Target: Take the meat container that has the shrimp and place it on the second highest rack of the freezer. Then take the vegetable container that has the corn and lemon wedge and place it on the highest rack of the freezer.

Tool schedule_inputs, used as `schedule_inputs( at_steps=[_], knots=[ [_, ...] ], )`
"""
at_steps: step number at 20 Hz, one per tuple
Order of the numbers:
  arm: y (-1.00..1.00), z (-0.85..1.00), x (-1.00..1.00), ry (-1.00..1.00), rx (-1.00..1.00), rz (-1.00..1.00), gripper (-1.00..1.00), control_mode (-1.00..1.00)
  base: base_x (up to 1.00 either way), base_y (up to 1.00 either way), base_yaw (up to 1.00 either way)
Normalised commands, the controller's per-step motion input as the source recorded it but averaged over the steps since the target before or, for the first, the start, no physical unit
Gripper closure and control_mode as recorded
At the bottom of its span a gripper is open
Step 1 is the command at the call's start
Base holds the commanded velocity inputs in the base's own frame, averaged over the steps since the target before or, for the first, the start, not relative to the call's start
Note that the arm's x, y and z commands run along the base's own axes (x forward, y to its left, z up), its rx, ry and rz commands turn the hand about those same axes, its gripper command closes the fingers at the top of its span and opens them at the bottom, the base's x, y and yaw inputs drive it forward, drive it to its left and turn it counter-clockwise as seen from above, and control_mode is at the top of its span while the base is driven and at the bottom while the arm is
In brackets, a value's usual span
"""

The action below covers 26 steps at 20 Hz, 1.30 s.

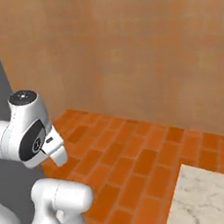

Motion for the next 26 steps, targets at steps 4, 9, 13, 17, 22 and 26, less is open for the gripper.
schedule_inputs(
  at_steps=[4,9,13,17,22,26],
  knots=[
    [0.0,0.0,0.0,0.0,0.0,0.0,1.0,1.0,0.49,0.0,0.71],
    [0.0,0.0,0.0,0.0,0.0,0.0,1.0,1.0,0.31,-0.04,0.77],
    [0.0,0.0,0.0,0.0,0.0,0.0,1.0,1.0,0.31,-0.15,0.75],
    [0.0,0.0,0.0,0.0,0.0,0.0,1.0,1.0,0.69,-0.27,0.63],
    [0.0,0.0,0.0,0.0,0.0,0.0,1.0,1.0,0.61,-0.3,0.63],
    [0.0,0.0,0.0,0.0,0.0,0.0,1.0,1.0,0.33,-0.14,0.69]
  ],
)
